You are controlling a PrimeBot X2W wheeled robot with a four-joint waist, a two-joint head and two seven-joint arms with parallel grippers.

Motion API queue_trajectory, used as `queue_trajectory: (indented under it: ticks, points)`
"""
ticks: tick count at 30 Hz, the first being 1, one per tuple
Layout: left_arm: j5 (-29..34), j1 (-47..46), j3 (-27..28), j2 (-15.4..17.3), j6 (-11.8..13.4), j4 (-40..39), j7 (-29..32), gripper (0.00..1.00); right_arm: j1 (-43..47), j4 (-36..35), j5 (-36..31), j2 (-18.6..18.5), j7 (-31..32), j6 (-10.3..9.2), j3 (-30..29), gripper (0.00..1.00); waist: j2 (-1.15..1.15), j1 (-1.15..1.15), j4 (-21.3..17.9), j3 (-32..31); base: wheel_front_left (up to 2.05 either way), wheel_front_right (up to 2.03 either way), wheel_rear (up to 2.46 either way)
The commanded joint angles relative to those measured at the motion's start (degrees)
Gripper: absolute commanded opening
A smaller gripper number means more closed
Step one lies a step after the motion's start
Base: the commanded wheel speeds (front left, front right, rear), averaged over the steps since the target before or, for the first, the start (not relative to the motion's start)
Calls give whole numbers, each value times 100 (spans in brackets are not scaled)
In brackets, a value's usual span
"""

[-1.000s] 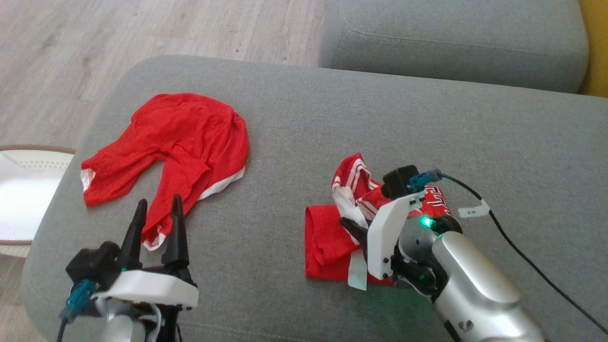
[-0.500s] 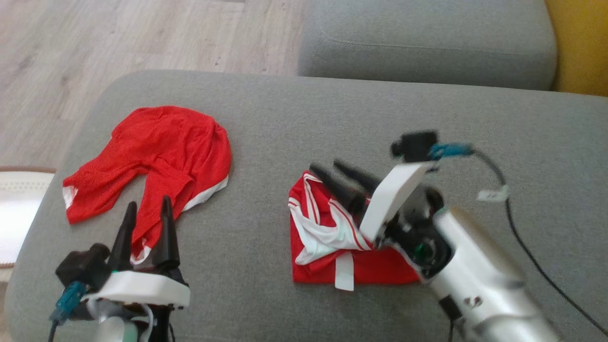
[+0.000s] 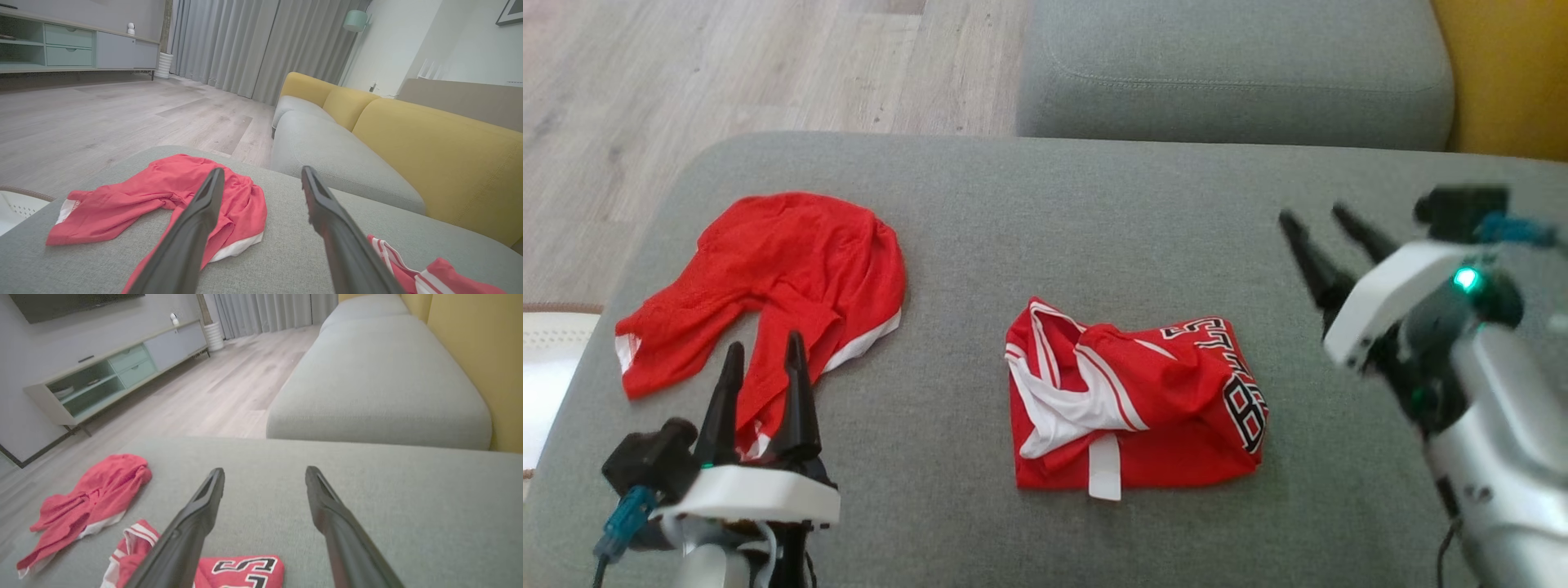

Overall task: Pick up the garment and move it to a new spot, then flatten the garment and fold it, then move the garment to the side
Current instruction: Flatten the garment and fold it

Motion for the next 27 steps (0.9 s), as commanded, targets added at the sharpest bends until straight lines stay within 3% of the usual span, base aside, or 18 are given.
queue_trajectory:
  ticks: [1, 3, 4, 5, 6, 7, 12, 19, 27]
  points:
    - [-24, -137, 210, 9, 37, -236, -34, 100, -2, -54, -106, 74, -2, 43, 19, 100, 0, 0, 3, 19, 0, 0, 0]
    - [-42, -146, 183, 9, 42, -230, -34, 100, 78, 127, -228, 133, 165, 43, 80, 100, 0, 0, 15, 33, 0, 0, 0]
    - [-49, -155, 169, 8, 42, -224, -34, 100, 114, 227, -237, 186, 270, 43, 120, 95, 0, 0, 25, 41, 0, 0, 0]
    - [-54, -166, 156, 8, 42, -218, -34, 100, 148, 330, -201, 258, 374, 43, 144, 53, 0, 0, 37, 49, 0, 0, 0]
    - [-57, -179, 146, 8, 39, -212, -34, 100, 166, 438, -201, 301, 473, 43, 193, 20, 0, 0, 55, 58, 0, 0, 0]
    - [-58, -191, 139, 8, 34, -204, -34, 100, 184, 542, -200, 341, 564, 43, 250, 0, 0, 0, 77, 65, 0, 0, 0]
    - [-53, -207, 150, 8, 25, -179, -34, 100, 279, 795, -68, 563, 888, 43, 511, 0, 0, 0, 177, 78, 0, 0, 0]
    - [-78, -224, 152, 8, 41, -157, -34, 100, 580, 804, 236, 1049, 1163, 43, 1356, 0, 0, 0, 358, 133, 0, 0, 0]
    - [-108, -274, 134, 7, 58, -140, -34, 100, 726, 651, 737, 1381, 757, 43, 2464, 0, 0, 0, 461, 184, 0, 0, 0]
